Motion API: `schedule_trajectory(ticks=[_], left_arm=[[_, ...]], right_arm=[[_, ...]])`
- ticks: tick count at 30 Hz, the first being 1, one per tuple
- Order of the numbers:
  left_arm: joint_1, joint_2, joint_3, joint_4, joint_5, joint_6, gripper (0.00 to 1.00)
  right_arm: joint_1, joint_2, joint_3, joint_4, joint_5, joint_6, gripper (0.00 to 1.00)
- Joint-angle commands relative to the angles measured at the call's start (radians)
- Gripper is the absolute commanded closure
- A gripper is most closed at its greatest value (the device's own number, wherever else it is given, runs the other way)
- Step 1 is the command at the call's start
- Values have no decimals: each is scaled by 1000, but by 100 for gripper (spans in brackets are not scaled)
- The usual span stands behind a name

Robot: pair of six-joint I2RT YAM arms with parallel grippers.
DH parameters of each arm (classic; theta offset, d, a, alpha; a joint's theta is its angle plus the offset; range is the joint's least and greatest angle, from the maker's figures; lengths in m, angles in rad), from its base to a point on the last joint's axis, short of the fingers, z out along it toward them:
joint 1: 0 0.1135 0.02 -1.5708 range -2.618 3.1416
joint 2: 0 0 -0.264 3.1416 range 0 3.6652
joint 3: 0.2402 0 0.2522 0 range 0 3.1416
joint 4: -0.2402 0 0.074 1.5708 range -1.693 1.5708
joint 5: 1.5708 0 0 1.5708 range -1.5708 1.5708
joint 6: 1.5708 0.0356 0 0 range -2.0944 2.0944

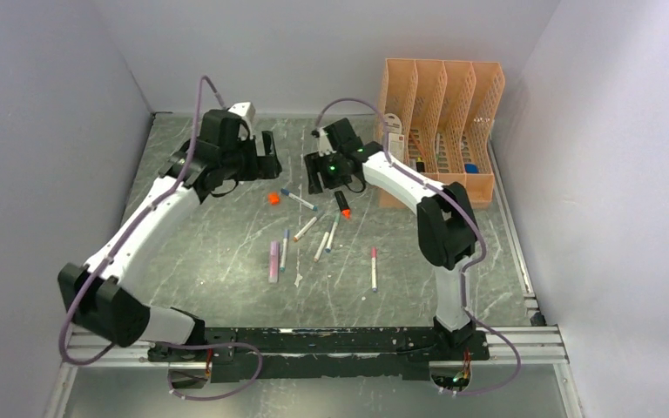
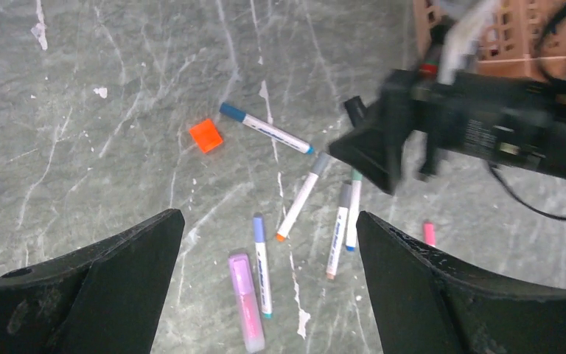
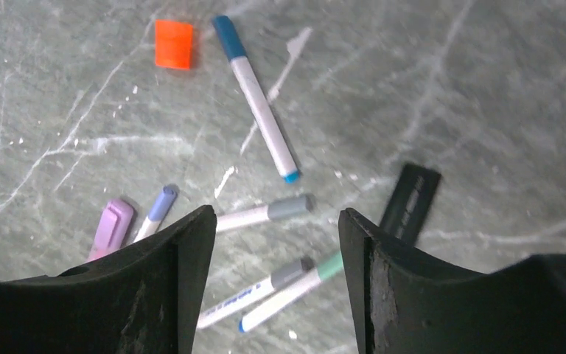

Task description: Open the pen caps

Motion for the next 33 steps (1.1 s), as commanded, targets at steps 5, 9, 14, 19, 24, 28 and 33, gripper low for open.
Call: schedule_trajectory(ticks=[5, 9, 14, 19, 24, 28, 33], left_arm=[[5, -179, -51, -15, 123, -57, 1], [5, -232, -47, -1, 179, -81, 1], [5, -254, -48, 11, 222, -94, 1], [5, -256, -52, 9, 220, -90, 1], [5, -255, -61, 14, 214, -86, 1], [5, -255, -68, 19, 214, -86, 1], [5, -254, -71, 20, 212, -86, 1]], right_arm=[[81, 187, 181, -48, 172, -112, 37], [95, 252, 249, -72, 230, -144, 41], [107, 316, 315, -90, 256, -181, 43], [121, 342, 336, -90, 244, -195, 44], [144, 336, 314, -65, 229, -195, 44], [153, 355, 322, -72, 236, -189, 45], [153, 308, 257, -15, 239, -151, 46]])
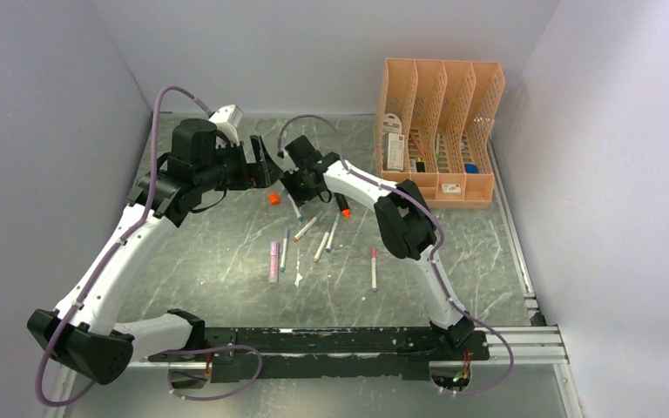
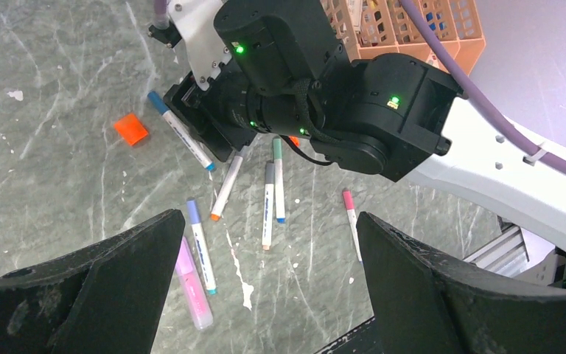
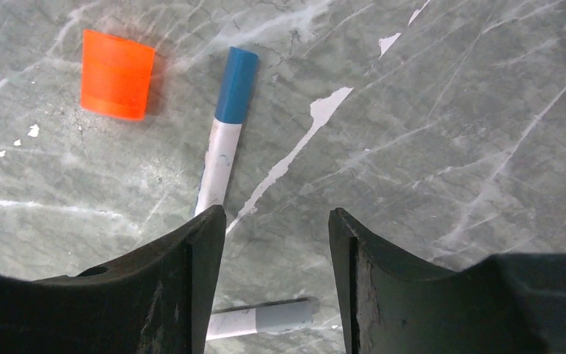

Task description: Open the pen caps

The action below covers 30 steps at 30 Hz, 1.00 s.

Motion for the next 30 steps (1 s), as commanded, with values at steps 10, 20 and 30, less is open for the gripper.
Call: schedule_trajectory(ticks=[10, 20, 30], left_arm=[[5, -2, -15, 24, 17, -2, 1], [5, -4, -21, 23, 14, -2, 1], [5, -7, -14, 21, 11, 3, 1]], right_arm=[[-2, -95, -72, 93, 15, 122, 46], [7, -87, -77, 119, -71, 158, 49], [44, -41, -53, 97, -33, 175, 52]])
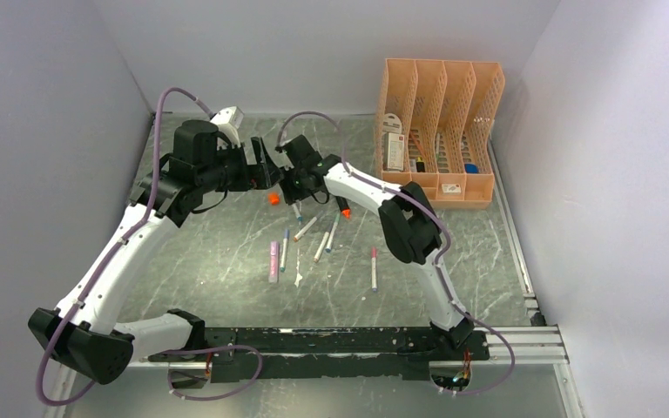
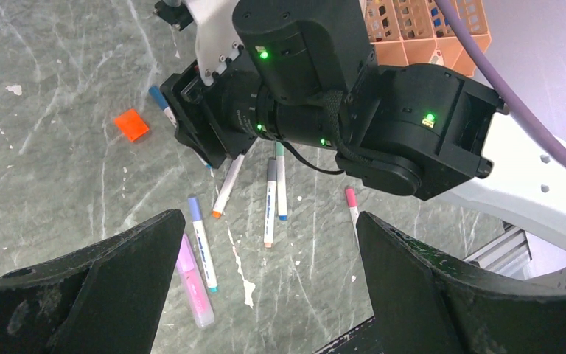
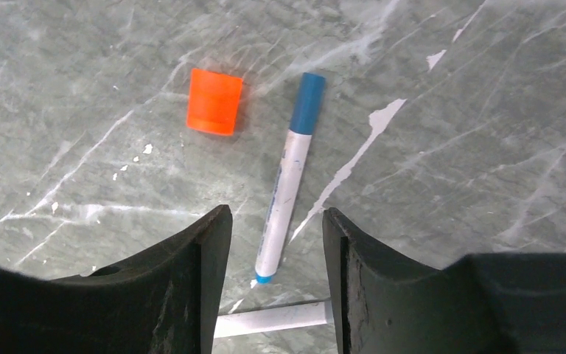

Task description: Open the pen caps

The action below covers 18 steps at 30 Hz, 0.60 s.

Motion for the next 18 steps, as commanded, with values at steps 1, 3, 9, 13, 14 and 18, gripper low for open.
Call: schedule_trajectory(ticks=[1, 3, 9, 13, 14, 18], left_arm=[[5, -10, 0, 17, 10, 2, 1], [5, -11, 3, 16, 9, 3, 1], [5, -16, 8, 19, 4, 2, 1], [5, -10, 14, 19, 5, 3, 1], [6, -9, 14, 18, 3, 4, 1], [5, -8, 14, 24, 4, 1, 1]], right_arm=[[23, 40, 26, -15, 33, 15, 53], [32, 55, 38, -28, 55, 14, 54], [57, 111, 78, -83, 145, 13, 61], [68, 147, 110, -139, 222, 20, 71], [68, 154, 120, -154, 237, 19, 76], [65, 165, 117, -181, 257, 15, 98]])
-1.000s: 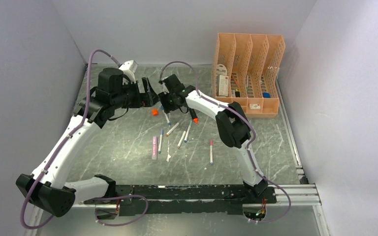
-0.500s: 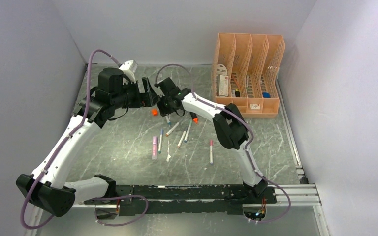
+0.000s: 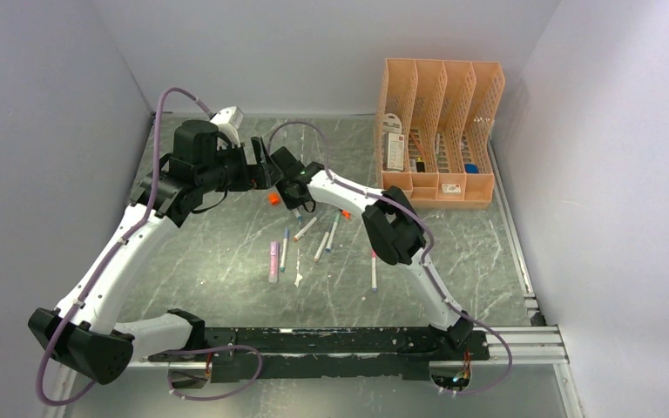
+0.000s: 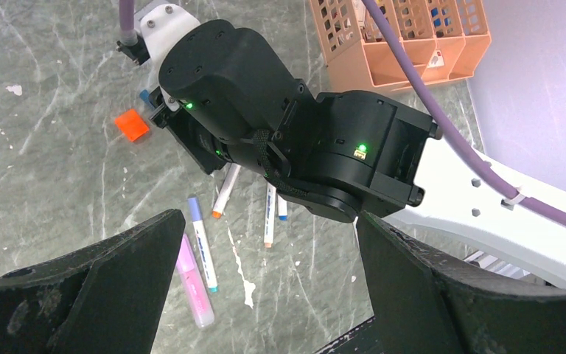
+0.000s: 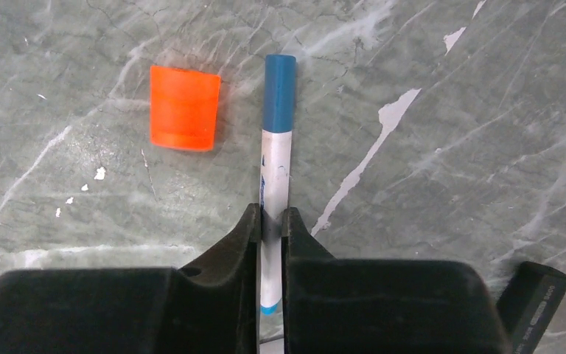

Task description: Open the pen caps

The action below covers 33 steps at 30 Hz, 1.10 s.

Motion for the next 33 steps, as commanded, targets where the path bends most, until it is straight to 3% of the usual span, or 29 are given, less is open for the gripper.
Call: schedule_trajectory(ticks=[1, 8, 17, 24, 27, 33], left_arm=[[5, -8, 14, 26, 6, 0, 1], [5, -29, 5, 60, 13, -18, 1], [5, -30, -91, 201, 97, -70, 1], [5, -64, -323, 539, 266, -211, 1], [5, -85, -448, 773, 338, -313, 1], [3, -92, -575, 976, 368, -428, 1]], right_arm=[[-11, 37, -15, -80, 61, 4, 100], [-183, -197, -291, 189, -315, 94, 100], [-301, -469, -498, 431, -709, 180, 100], [-312, -704, -844, 760, -961, 397, 100], [-312, -807, -1020, 917, -1010, 509, 100], [-313, -944, -1231, 1162, -1045, 700, 100]])
